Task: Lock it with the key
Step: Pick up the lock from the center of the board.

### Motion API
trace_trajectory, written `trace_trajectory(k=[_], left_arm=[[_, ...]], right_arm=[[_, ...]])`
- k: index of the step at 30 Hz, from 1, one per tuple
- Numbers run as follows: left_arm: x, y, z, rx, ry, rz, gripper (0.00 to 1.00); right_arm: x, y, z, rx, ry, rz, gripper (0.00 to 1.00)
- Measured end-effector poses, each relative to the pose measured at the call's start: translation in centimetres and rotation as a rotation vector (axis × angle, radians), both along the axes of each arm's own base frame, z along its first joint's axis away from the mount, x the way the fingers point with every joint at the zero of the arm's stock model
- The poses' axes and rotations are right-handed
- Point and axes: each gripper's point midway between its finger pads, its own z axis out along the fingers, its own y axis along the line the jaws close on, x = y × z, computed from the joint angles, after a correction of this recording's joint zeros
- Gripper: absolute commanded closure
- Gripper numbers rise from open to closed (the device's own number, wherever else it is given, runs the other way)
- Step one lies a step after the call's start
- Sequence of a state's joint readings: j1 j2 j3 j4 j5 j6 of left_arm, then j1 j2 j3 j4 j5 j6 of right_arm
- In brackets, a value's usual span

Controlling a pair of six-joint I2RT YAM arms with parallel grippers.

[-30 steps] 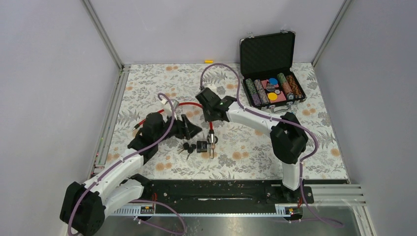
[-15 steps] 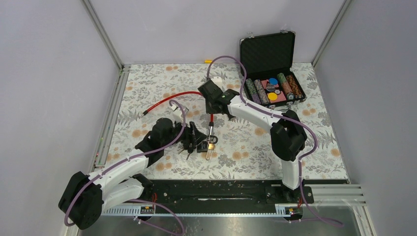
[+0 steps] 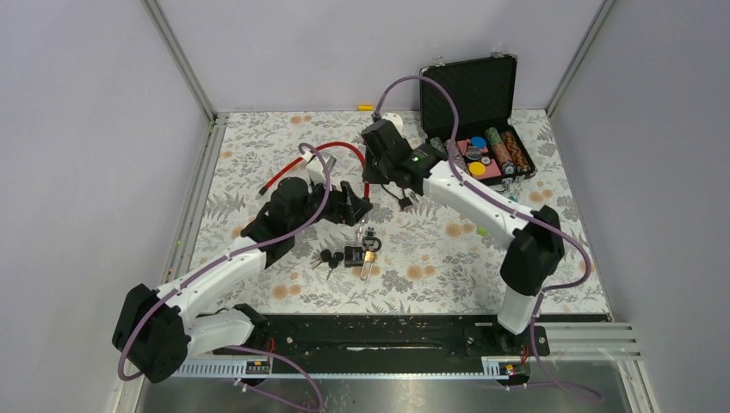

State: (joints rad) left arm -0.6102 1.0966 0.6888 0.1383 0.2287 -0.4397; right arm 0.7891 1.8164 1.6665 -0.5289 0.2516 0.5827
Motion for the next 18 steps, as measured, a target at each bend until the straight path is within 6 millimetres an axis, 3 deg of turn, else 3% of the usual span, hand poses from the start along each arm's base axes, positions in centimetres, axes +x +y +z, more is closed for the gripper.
trace_trajectory(k=[5,9,15,18], left_arm=[[2.2,-0.5,0.7,0.011,-0.009,0.058,0.25],[3.1,-0.6,1.1,-0.001,-0.014,0.088,0.33],[3.5,-1.5,1.9,-0.030,-0.014,0.077,0.66],[3.4,-2.1,2.0,-0.041,0.002,0.054,0.89]], right_arm=[[-0.6,0.2,4.7,0.114,-0.039,-0.012,1.00],[-0.9,0.2,6.1,0.155,-0.041,-0.024,1.00],[-0.9,0.2,6.2,0.178,-0.027,-0.049,1.00],[-0.8,0.1,6.2,0.181,-0.026,-0.054,1.00]])
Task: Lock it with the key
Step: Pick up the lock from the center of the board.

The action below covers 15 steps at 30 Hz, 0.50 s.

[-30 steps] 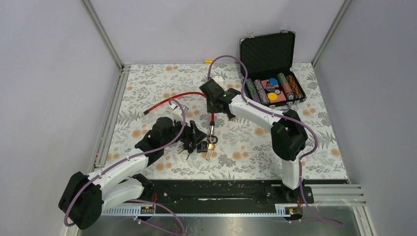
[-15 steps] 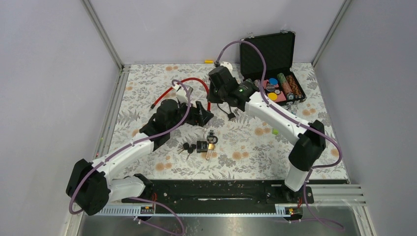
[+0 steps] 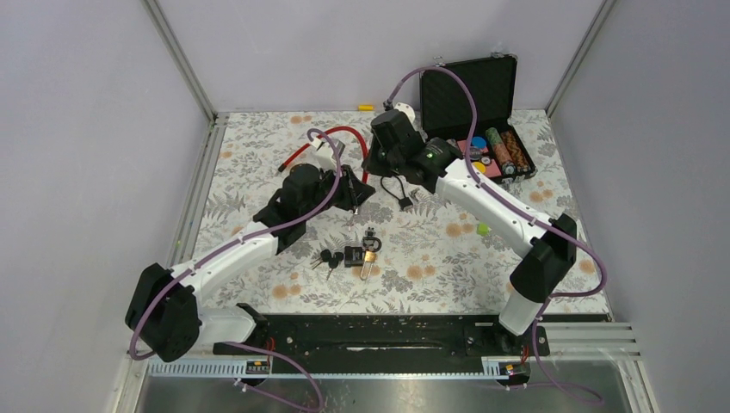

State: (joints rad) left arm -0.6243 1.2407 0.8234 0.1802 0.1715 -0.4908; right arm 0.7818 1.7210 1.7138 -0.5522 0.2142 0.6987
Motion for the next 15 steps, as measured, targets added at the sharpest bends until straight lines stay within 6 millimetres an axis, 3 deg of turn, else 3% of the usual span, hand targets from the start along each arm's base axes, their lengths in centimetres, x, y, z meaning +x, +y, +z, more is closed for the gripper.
trace_trajectory(k=[1,6,11,13,15], left_arm=[[-0.1,-0.3,0.0,0.000,0.005,-0.015,0.98],[-0.3,-1.1,0.0,-0.001,0.021,-0.065,1.00],[-0.9,-1.4,0.5,0.006,0.022,-0.108,1.00],[-1.2,-1.5,1.0,0.007,0.023,-0.128,1.00],[-1.7,-1.6,1.7,0.006,0.025,-0.160,1.00]], right_arm=[[0.0,0.0,0.0,0.000,0.000,0.000,1.00],[0.1,-0.4,-0.2,-0.010,0.008,-0.006,0.96],[-0.1,-0.9,0.3,0.021,0.031,0.005,0.38],[-0.1,-1.2,1.2,0.066,0.032,0.002,0.24],[-0.1,-2.0,2.6,0.111,0.013,0.004,0.19]])
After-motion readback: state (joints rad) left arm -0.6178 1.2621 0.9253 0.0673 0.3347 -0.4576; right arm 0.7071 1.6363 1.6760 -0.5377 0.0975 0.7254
